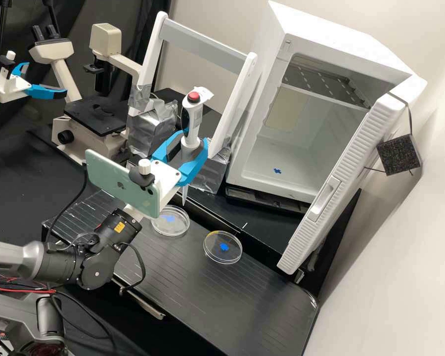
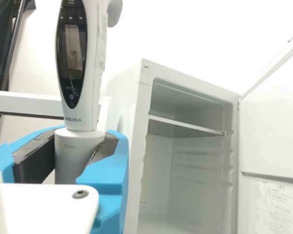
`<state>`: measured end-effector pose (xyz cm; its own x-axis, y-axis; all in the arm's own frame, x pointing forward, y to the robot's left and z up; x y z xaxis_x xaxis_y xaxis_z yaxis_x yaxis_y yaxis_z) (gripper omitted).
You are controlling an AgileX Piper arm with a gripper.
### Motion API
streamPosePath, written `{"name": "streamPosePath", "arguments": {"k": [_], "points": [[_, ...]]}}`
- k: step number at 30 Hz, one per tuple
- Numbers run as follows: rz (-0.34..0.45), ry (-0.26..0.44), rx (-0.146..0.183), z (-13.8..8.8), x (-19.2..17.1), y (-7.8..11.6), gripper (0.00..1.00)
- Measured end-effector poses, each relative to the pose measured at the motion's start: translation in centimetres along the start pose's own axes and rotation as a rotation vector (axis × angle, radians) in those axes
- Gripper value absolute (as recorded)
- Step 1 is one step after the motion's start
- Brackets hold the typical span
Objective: Use the pipette
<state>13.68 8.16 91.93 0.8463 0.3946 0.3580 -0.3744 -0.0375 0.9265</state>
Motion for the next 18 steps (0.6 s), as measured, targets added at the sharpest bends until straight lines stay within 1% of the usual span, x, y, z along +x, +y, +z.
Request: {"name": "streamPosePath", "arguments": {"k": [5, 14, 18], "points": [[-0.011, 0.0, 0.011, 0.04, -0.14, -0.31, 0.0], [-0.017, 0.004, 0.012, -0.03, -0.23, -0.44, 0.0], [-0.023, 0.011, 0.018, -0.12, -0.2, -0.56, 0.0]]}}
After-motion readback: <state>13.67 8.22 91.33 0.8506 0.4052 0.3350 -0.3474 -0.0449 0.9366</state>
